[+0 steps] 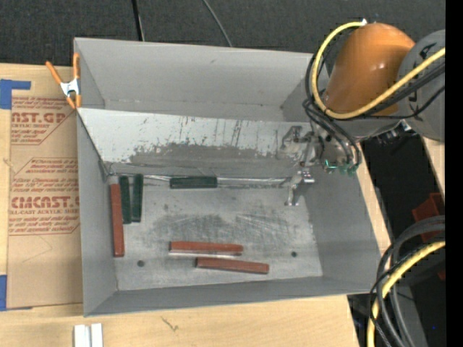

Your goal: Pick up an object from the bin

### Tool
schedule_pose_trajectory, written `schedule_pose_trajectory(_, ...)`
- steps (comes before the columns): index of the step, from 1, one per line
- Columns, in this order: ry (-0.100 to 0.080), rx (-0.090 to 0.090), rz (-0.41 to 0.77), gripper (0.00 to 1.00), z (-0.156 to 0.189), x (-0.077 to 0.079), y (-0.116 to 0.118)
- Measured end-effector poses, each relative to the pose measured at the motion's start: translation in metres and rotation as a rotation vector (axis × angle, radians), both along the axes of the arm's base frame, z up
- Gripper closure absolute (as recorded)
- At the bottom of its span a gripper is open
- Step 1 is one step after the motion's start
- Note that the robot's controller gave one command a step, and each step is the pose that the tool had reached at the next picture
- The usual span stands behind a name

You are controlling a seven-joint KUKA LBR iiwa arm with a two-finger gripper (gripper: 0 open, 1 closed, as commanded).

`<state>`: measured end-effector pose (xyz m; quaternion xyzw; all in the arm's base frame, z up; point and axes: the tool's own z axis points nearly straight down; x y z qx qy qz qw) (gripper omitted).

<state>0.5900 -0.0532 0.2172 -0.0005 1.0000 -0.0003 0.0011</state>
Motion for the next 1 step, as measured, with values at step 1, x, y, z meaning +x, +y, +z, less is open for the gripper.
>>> schedule_pose_trajectory(1, -0.004, -0.001, 0.009, 0.00, -0.0694, -0.0065, 0.0183)
